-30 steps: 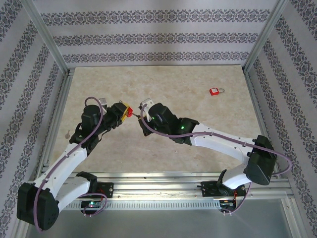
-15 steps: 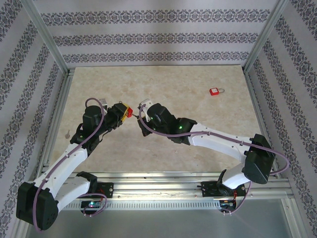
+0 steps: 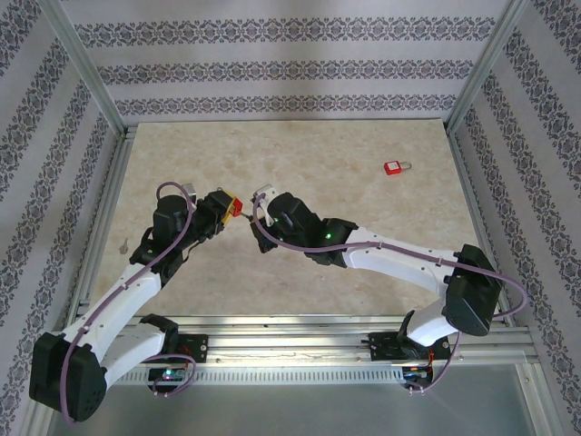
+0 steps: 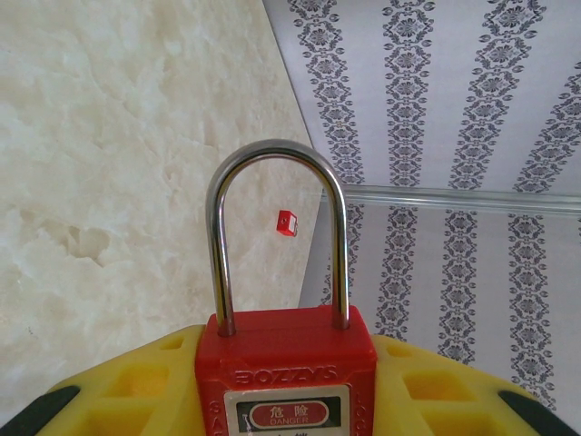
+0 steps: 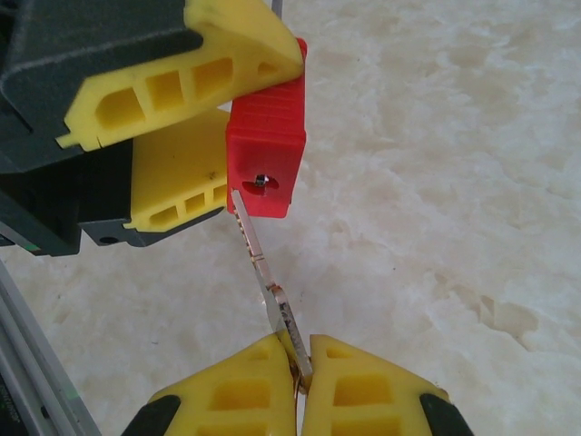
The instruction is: Unlock with the key
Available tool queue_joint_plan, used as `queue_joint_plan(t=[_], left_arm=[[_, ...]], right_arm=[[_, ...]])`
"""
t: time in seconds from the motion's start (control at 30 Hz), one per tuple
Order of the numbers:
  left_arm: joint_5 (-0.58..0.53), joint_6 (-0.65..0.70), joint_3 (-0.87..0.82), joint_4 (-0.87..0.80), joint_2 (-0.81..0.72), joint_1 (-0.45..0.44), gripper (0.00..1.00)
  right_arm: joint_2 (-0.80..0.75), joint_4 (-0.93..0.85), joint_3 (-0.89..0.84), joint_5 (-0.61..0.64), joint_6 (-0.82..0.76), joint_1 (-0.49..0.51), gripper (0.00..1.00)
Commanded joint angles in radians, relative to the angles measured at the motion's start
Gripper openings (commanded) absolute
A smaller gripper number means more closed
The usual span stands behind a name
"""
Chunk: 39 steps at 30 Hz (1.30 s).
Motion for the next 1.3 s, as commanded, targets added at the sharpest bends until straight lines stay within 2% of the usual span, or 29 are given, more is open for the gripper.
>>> queue_joint_plan(t=[0.0,1.27], left_arm=[[-0.018,-0.018,-0.001,0.034,-0.022,-0.014,0.00],[-0.018,0.026,0.007,-0.047,-0.021,-0.034,0.00]], right_arm=[[0.012,0.029,-0.017,-0.007,0.018,0.011,0.00],[0.037,0.001,0.010,0.049,-0.021,0.003,0.00]])
